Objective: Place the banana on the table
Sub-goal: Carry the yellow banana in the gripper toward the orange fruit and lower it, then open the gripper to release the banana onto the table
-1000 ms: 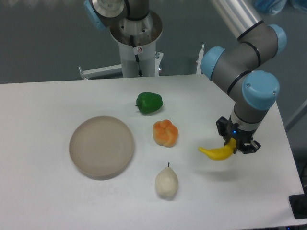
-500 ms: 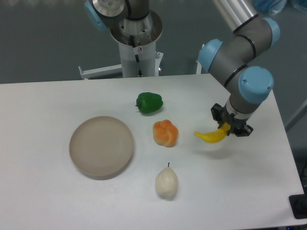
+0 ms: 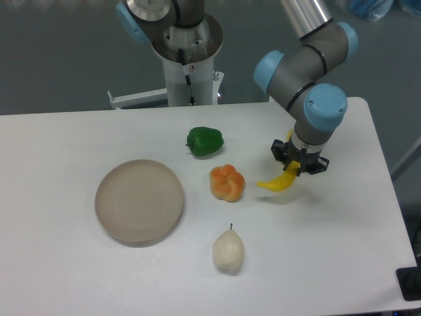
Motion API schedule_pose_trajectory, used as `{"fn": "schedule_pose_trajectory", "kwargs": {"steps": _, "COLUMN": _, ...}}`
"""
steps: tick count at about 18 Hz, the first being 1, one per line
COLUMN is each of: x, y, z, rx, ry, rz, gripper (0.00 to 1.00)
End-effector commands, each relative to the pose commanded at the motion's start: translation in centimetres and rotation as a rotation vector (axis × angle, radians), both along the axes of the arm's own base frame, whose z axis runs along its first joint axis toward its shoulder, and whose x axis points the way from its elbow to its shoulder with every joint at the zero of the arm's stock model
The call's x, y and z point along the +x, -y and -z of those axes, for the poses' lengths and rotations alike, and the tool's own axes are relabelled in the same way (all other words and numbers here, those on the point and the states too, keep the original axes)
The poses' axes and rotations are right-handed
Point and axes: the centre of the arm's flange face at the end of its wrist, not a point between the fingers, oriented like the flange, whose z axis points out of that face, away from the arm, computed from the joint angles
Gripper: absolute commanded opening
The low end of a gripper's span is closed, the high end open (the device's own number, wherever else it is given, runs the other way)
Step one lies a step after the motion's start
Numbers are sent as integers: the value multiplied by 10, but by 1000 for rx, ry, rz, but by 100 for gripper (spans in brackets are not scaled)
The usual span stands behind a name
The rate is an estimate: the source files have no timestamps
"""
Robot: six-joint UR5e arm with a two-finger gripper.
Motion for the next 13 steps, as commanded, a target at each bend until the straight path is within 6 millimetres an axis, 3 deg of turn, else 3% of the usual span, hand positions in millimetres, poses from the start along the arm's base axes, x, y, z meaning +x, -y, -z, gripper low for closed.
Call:
{"fn": "schedule_pose_trajectory", "kwargs": {"steps": 4, "x": 4, "y": 2, "z": 6, "rx": -10, "ry": 3, "rz": -32, "gripper": 22}}
{"fn": "schedule_pose_trajectory", "kwargs": {"steps": 6, "x": 5, "y": 1, "z": 9, "rx": -11, "ry": 7, "rz": -27, "gripper": 36}}
{"fn": "schedule_pose_trajectory", "kwargs": {"steps": 8, "x": 7, "y": -2, "z": 11, "rx": 0, "ry": -10, "rz": -23, "gripper": 83}}
{"fn": "schedule_pose_trajectory", "kwargs": {"steps": 9, "x": 7, "y": -3, "z": 11, "rx": 1, "ry": -11, "rz": -23, "gripper": 88}}
{"fn": "schedule_pose_trajectory", "kwargs": {"steps": 10, "x": 7, "y": -3, "z": 10, "rx": 3, "ry": -14, "rz": -26, "gripper": 100}}
{"fn": "schedule_pose_trajectory", "kwargs": {"steps": 13, "x": 5, "y": -5, "z": 6, "rx": 9, "ry": -21, "rz": -23, "gripper": 100}}
